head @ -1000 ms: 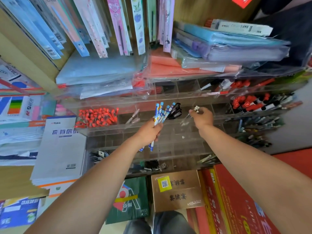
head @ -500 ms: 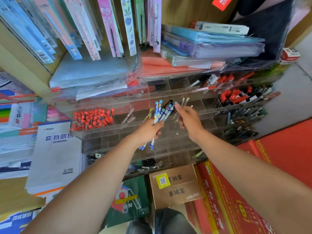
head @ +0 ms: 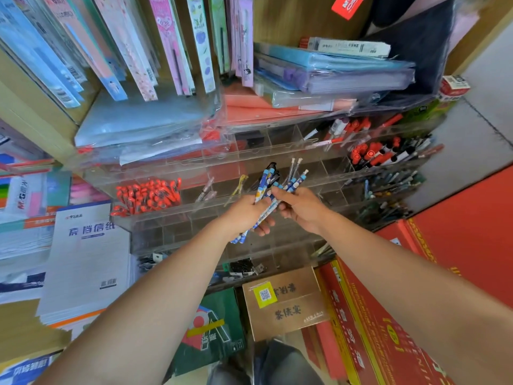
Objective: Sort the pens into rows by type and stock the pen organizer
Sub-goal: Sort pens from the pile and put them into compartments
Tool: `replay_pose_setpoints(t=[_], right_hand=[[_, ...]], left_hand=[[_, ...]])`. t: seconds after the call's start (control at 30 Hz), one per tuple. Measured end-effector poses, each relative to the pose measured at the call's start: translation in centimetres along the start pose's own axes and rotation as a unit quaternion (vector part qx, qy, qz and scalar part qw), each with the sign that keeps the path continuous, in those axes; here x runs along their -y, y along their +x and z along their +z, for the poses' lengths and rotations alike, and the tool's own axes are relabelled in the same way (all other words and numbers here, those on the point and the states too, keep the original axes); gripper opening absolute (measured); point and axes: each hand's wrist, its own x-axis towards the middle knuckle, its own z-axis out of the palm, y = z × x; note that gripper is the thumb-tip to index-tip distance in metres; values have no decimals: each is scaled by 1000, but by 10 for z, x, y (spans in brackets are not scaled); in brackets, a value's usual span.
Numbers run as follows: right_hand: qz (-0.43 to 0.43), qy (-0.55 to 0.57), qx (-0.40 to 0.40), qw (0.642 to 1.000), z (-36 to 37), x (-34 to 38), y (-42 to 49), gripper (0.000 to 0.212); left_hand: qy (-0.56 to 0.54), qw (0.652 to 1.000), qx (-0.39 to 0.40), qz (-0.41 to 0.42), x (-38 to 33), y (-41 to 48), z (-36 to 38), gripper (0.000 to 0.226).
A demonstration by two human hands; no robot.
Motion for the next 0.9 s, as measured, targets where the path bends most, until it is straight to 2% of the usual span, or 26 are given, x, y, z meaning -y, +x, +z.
replay_pose_setpoints(t=[0.1, 0.17, 0.33, 0.47, 0.63, 0.7, 0.9], right_hand=[[4, -4, -11, 1000, -6, 0, 2, 14], [11, -4, -32, 999, -12, 1, 4, 13], [-18, -2, -150, 989, -37, 17, 10, 19], [-69, -31, -303, 950, -66, 42, 15, 28], [-107, -109, -440, 885, -98, 59, 32, 37], [-105, -113, -458, 876, -103, 57, 38, 37], [-55, -99, -398, 910, -100, 36, 56, 32]], left_hand=[[6, 1000, -7, -10, -2, 3, 3, 26], [25, 999, -37, -14, -2, 8, 4, 30], [130, 986, -101, 10, -5, 24, 10, 34], [136, 981, -135, 15, -10, 37, 12, 34], [69, 990, -119, 5, -18, 45, 17, 28], [51, 993, -105, -2, -20, 47, 18, 26], [53, 995, -84, -26, -14, 51, 14, 33]])
